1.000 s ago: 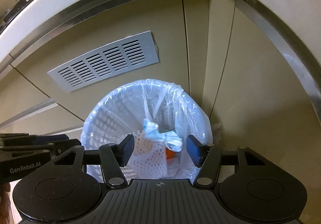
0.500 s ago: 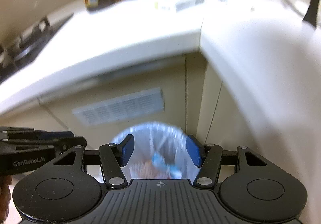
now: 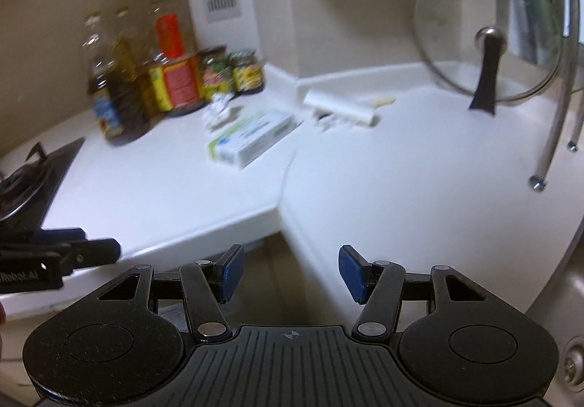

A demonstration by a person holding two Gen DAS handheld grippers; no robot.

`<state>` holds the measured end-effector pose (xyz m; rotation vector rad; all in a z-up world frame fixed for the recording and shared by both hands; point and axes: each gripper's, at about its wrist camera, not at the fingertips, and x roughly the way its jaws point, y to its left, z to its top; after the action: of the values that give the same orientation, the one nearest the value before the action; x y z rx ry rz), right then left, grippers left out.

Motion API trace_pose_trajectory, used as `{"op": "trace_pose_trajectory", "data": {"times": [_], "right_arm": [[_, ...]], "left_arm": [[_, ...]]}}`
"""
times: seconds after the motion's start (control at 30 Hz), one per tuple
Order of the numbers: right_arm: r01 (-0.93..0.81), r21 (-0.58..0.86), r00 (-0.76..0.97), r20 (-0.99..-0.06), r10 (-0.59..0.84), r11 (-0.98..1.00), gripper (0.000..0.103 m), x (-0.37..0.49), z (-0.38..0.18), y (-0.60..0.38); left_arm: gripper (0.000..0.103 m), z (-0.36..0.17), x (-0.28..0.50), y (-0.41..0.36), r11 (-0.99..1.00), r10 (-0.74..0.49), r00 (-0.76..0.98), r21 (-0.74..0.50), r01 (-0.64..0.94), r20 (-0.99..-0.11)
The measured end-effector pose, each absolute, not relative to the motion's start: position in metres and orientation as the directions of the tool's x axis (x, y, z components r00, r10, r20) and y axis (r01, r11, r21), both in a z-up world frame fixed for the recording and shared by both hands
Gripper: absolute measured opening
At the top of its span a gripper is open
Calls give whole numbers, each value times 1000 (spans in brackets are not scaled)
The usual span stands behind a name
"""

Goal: Collect trash
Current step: 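Reach the left tool to the white medicine box while the right tool reaches the paper tube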

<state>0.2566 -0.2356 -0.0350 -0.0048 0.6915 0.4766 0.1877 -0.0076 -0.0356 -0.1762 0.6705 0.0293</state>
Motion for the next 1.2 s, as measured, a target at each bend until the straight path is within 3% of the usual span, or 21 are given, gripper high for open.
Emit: {"op": "trace_pose_trajectory", "data": {"times": [0.1, 0.4, 0.67, 0.97, 1.13, 1.2], "right_arm": [[-415, 132, 686, -604, 405, 900, 58, 280, -29, -244], [-478, 87, 694, -573, 436, 874, 58, 378, -28, -253], [-575, 37, 662, -566, 491, 817, 59, 465, -33, -249], [-686, -47, 603, -595, 532, 726, 69, 520, -49, -239], [-747, -125, 577, -611, 543, 653, 70, 538, -59, -223], [-768, -151, 562, -626, 541, 622, 70, 543, -64, -216]], "left_arm": [[83, -26, 208, -8, 987, -27, 798, -142, -73, -601], [90, -28, 311, -12, 995, 41, 799, -48, -87, -600], [95, -43, 401, -12, 1000, 19, 773, 28, -1, -634], [94, -72, 458, -9, 999, -14, 687, 25, 46, -726], [83, -78, 468, -11, 998, 1, 663, 42, 46, -748], [73, -79, 471, -13, 997, 12, 657, 56, 45, -754]]}}
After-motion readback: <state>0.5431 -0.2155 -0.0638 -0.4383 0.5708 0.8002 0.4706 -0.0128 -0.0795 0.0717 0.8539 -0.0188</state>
